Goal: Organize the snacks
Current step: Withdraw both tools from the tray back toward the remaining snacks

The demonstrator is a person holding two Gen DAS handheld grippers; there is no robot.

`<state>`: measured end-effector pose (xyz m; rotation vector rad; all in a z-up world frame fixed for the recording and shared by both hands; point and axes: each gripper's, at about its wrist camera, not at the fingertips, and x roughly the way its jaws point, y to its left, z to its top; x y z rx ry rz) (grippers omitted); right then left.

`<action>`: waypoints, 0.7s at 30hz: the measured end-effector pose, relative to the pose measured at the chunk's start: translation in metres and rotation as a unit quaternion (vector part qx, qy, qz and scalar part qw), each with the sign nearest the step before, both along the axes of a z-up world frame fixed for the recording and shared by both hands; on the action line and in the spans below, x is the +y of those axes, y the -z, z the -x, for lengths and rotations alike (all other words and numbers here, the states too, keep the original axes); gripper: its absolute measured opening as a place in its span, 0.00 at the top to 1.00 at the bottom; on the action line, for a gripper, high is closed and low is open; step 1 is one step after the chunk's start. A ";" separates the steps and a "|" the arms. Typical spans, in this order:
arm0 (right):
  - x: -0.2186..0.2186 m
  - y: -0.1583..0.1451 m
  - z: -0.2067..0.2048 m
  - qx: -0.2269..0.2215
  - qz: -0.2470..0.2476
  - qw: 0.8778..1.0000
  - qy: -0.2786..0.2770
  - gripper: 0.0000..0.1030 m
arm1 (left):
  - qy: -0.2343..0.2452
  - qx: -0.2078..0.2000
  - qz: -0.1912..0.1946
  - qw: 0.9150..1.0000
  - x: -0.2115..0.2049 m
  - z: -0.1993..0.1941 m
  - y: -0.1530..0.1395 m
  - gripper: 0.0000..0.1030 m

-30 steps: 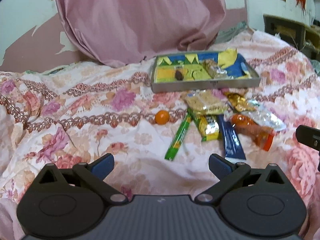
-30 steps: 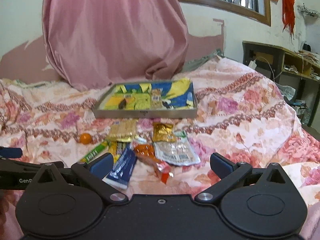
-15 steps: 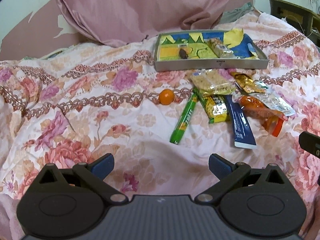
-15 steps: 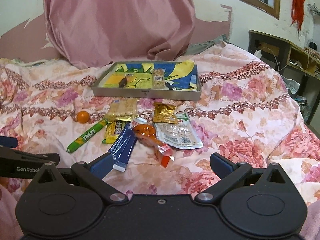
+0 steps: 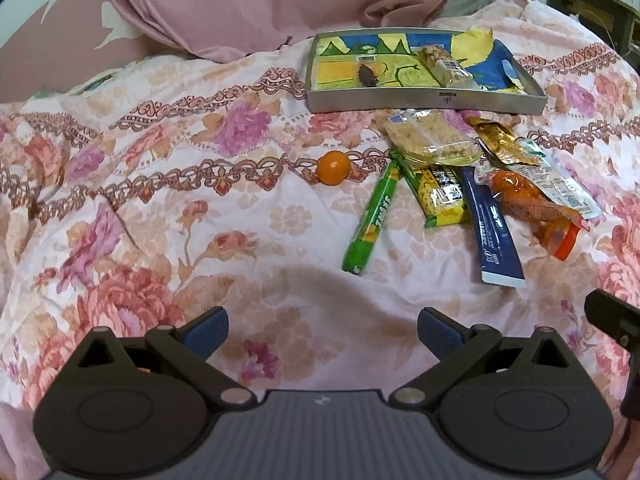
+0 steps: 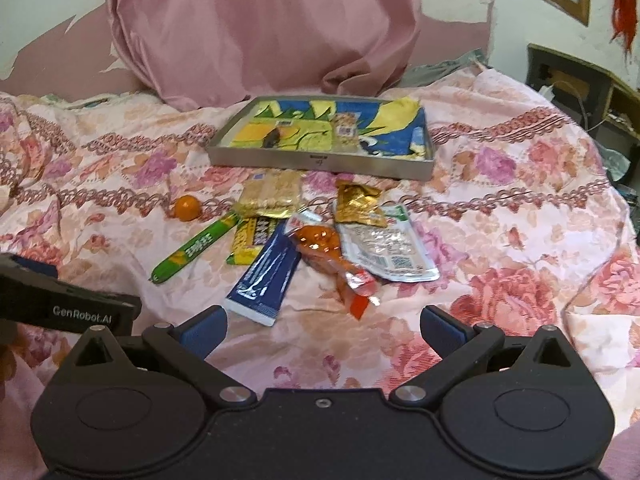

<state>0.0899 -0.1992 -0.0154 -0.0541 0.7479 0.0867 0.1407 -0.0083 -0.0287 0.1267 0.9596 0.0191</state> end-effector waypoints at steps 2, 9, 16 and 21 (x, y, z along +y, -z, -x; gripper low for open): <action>0.002 0.002 -0.003 0.005 -0.002 1.000 -0.005 0.01 | 0.006 0.004 -0.005 1.000 0.001 -0.004 0.000 0.01; 0.007 0.008 -0.012 0.014 -0.019 1.000 -0.018 0.01 | 0.028 0.039 0.003 0.999 0.006 -0.024 0.006 0.01; 0.004 0.013 -0.023 0.008 -0.059 0.998 -0.014 0.01 | 0.067 0.053 -0.002 0.996 0.006 -0.045 0.013 0.01; 0.008 0.017 -0.034 0.009 -0.064 0.998 -0.020 0.02 | 0.086 0.037 -0.017 0.995 0.002 -0.067 0.017 0.01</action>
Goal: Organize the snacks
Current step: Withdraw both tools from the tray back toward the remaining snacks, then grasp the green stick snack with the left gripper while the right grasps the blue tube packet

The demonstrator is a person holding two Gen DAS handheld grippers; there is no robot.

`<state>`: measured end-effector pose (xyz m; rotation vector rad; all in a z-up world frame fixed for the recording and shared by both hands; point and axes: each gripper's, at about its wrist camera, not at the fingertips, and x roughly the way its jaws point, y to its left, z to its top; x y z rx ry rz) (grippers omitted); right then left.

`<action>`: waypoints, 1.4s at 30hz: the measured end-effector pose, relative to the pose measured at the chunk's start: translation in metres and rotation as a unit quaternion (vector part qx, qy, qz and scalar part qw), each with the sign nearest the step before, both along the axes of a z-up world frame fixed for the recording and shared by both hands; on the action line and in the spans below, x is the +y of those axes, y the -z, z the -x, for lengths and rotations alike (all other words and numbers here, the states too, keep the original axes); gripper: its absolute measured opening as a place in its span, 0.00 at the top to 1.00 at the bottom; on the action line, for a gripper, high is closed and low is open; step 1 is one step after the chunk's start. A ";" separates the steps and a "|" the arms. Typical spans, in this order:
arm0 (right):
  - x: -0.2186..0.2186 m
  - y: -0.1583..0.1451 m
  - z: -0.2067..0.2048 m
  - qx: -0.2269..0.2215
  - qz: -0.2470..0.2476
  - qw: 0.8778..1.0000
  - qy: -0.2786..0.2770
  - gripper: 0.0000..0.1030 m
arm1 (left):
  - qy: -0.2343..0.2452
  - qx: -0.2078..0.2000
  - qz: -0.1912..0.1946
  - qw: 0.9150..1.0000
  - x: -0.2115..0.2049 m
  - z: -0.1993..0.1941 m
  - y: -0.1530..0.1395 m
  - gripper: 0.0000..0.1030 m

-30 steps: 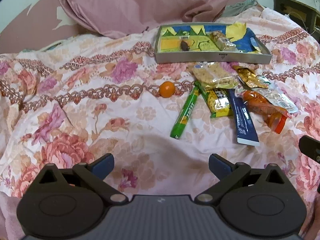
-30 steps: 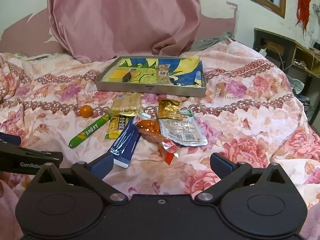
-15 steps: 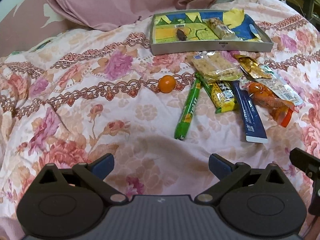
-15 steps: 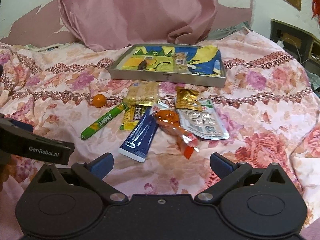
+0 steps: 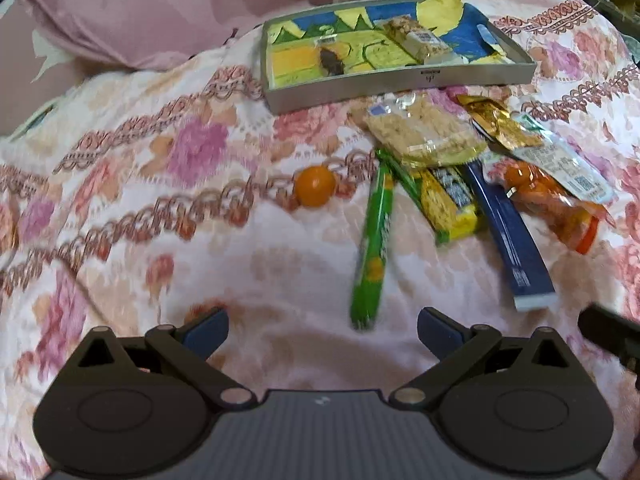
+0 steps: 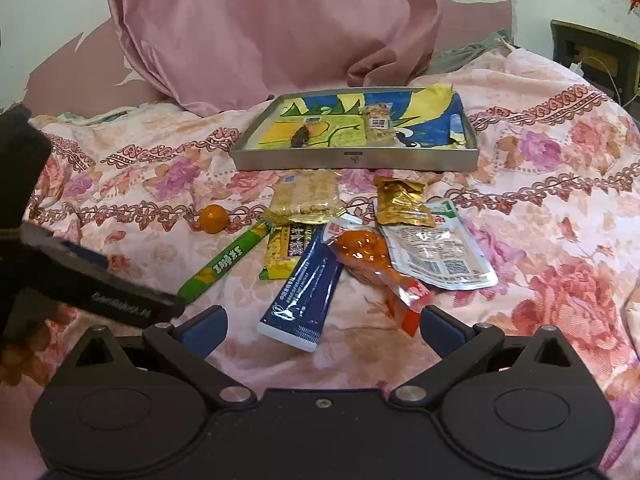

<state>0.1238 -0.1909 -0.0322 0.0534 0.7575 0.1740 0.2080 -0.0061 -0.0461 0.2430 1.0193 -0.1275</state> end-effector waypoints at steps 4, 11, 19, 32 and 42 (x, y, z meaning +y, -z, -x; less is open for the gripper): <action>0.002 0.008 -0.009 0.011 -0.012 1.000 0.000 0.05 | 0.014 -0.009 0.003 1.000 -0.001 -0.018 0.005 0.01; 0.012 0.020 -0.025 0.018 -0.020 1.000 -0.003 0.13 | 0.039 -0.021 0.030 0.999 0.000 -0.039 0.012 0.01; 0.020 0.039 -0.046 0.038 -0.019 0.999 0.012 0.21 | 0.037 -0.013 0.057 0.998 0.006 -0.051 0.021 0.01; 0.014 0.055 -0.062 0.054 -0.058 0.996 0.032 0.42 | 0.050 0.010 0.106 0.993 0.010 -0.054 0.023 0.19; 0.017 0.059 -0.066 0.051 -0.055 0.997 0.034 0.51 | 0.083 -0.005 0.086 0.993 -0.001 -0.046 0.021 0.43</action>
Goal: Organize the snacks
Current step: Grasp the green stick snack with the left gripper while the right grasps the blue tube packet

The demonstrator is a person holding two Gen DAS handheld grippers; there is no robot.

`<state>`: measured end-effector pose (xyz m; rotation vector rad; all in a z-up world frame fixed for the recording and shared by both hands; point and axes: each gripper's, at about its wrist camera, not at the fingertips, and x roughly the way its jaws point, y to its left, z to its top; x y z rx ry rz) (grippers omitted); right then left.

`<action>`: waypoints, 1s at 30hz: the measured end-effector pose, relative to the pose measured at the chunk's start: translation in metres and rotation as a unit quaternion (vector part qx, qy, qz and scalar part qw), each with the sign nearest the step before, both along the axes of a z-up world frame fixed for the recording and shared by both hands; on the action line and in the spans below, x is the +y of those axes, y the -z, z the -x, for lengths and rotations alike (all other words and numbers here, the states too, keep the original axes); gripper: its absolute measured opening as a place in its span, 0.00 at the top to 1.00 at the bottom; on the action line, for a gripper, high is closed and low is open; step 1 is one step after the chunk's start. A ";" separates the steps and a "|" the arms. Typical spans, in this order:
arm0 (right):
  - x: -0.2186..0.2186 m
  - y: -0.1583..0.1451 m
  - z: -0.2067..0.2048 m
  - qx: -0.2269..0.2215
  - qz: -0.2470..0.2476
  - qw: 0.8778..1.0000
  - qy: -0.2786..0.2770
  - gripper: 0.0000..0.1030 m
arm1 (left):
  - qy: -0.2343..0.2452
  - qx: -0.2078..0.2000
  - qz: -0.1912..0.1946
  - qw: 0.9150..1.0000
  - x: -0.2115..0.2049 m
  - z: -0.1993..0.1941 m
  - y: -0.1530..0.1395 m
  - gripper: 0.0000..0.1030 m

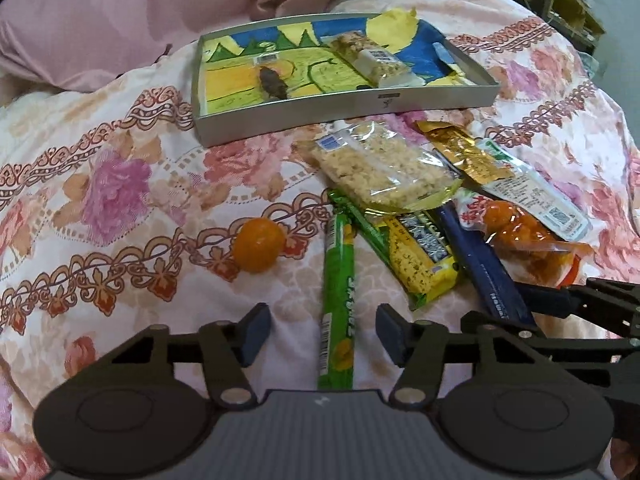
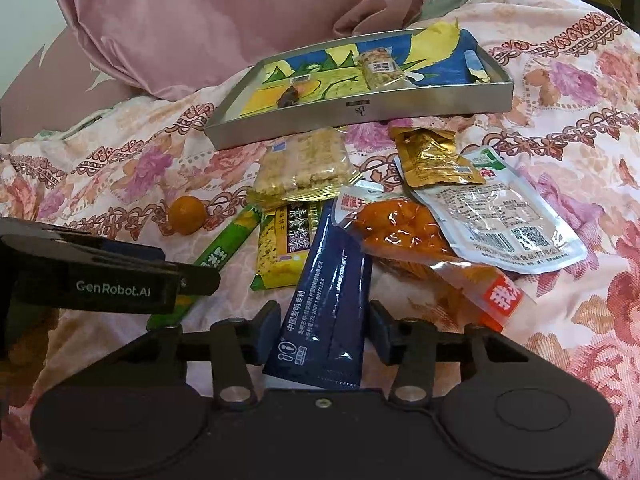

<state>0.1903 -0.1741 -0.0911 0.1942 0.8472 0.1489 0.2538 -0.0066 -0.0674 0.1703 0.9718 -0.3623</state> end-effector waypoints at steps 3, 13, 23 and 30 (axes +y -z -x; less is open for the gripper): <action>-0.001 0.001 0.000 0.001 -0.001 1.000 0.005 0.49 | 0.012 0.003 0.007 1.000 -0.001 0.000 0.000 0.55; 0.000 0.005 0.000 0.004 -0.003 1.000 0.005 0.47 | 0.021 0.016 0.006 1.000 -0.006 -0.006 0.010 0.61; -0.003 0.006 -0.001 0.001 -0.018 1.000 0.018 0.55 | -0.008 0.039 0.031 0.999 0.004 -0.012 0.009 0.70; 0.002 0.004 0.004 0.004 -0.003 1.000 0.014 0.57 | -0.001 0.034 -0.001 0.999 -0.003 0.000 0.007 0.82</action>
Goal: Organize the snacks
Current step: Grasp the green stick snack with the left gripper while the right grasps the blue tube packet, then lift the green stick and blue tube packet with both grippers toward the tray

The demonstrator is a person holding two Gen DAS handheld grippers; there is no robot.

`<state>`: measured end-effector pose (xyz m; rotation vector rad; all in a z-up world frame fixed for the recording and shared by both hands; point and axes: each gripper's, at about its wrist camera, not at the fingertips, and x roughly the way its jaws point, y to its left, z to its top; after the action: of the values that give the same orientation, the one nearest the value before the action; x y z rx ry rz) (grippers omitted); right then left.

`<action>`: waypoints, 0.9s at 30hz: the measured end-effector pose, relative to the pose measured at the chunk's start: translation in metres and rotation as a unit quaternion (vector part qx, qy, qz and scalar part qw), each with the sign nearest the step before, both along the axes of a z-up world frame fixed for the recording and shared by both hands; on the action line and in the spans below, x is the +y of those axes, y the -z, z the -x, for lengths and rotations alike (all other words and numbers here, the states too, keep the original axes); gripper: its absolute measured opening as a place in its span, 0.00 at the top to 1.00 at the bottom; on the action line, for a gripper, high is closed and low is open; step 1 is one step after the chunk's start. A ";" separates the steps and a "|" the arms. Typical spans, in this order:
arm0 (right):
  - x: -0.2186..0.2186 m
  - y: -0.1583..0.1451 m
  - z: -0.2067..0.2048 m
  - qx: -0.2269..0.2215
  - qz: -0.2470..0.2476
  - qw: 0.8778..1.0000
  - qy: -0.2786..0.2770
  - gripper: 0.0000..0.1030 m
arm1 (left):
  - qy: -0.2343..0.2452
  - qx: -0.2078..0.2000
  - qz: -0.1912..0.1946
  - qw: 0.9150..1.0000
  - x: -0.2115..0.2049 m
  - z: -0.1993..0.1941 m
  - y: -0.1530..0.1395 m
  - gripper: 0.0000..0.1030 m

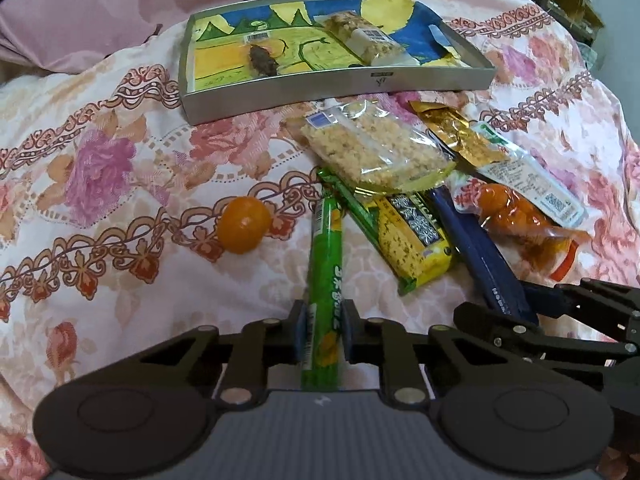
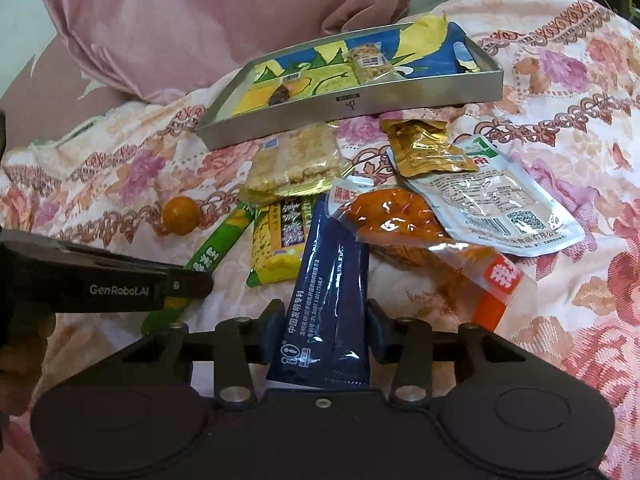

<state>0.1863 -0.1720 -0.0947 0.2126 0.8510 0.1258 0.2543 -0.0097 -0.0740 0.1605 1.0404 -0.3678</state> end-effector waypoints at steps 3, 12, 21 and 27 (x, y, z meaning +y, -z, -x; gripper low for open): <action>0.002 -0.002 0.004 0.001 0.007 1.000 -0.004 0.58 | -0.013 0.008 0.007 1.000 0.003 0.005 -0.002 0.82; 0.008 -0.008 0.019 -0.007 0.023 1.000 -0.010 0.63 | -0.079 0.062 0.073 0.992 0.026 0.012 -0.008 0.82; 0.011 -0.023 0.042 -0.025 0.024 0.999 -0.015 0.64 | -0.095 0.046 0.089 0.990 0.035 0.024 -0.020 0.82; 0.019 -0.032 0.057 -0.054 0.045 0.997 -0.026 0.64 | -0.085 0.017 0.112 0.990 0.036 0.032 -0.036 0.82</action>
<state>0.1296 -0.1534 -0.0631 0.0986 0.7533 0.1467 0.2223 0.0265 -0.0381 -0.1353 1.0308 -0.3299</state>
